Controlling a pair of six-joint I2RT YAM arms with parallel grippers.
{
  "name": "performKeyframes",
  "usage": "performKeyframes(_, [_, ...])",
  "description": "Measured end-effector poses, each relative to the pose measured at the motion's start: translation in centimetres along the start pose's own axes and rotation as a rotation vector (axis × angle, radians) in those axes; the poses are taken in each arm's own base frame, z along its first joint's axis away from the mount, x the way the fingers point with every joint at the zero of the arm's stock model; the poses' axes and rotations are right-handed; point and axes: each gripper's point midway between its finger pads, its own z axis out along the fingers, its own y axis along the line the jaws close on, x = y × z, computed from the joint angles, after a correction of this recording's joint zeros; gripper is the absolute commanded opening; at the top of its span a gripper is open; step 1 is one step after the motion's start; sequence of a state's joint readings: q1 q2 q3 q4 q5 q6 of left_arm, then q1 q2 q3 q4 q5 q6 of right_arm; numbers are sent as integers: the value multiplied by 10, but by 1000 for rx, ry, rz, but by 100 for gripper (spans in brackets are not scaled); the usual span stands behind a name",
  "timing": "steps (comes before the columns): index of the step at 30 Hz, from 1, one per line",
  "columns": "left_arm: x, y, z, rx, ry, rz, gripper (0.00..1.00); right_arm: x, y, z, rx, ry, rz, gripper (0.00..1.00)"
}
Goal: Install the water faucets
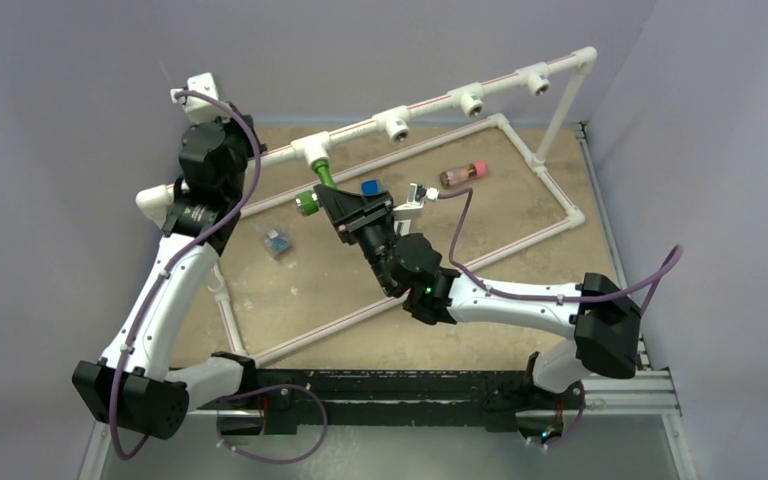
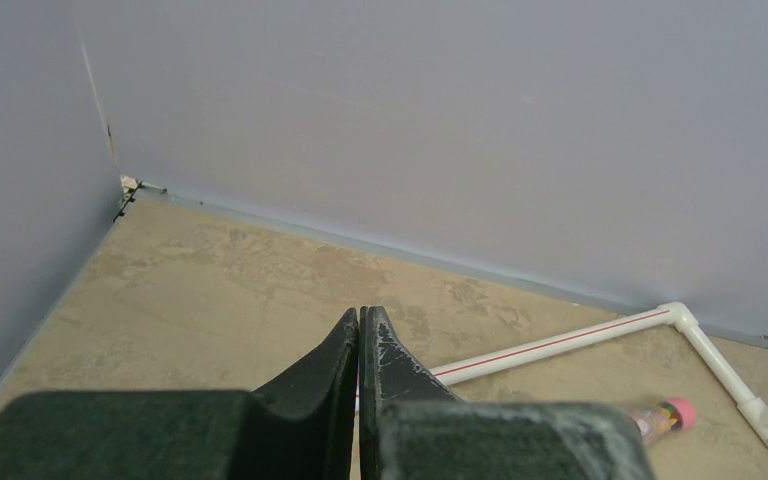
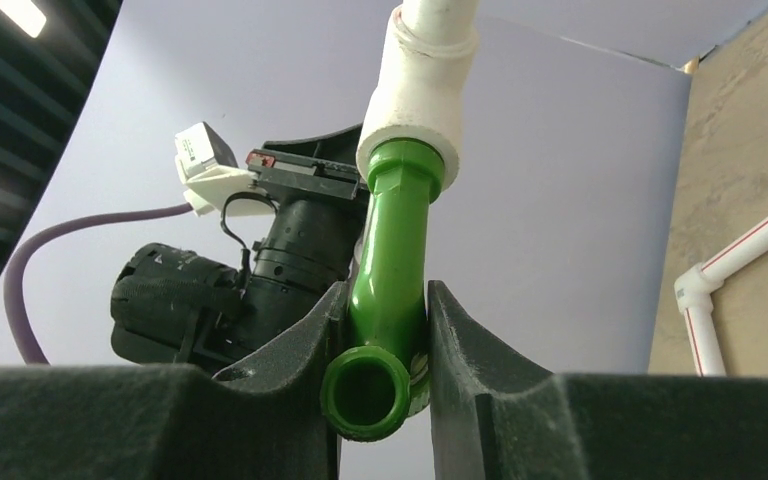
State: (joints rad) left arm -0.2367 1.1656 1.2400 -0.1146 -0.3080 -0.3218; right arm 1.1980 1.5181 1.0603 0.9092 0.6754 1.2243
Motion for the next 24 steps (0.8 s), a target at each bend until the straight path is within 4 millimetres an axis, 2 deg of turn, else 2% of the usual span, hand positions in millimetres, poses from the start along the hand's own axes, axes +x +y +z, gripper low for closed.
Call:
performKeyframes(12, [0, -1, -2, 6, 4, 0, 0, -1, 6, -4, 8, 24, 73, 59])
performKeyframes(18, [0, -3, -3, 13, 4, 0, 0, -1, 13, -12, -1, 63, 75, 68])
performKeyframes(24, [1, -3, -3, 12, 5, 0, 0, 5, 17, -31, -8, 136, 67, 72])
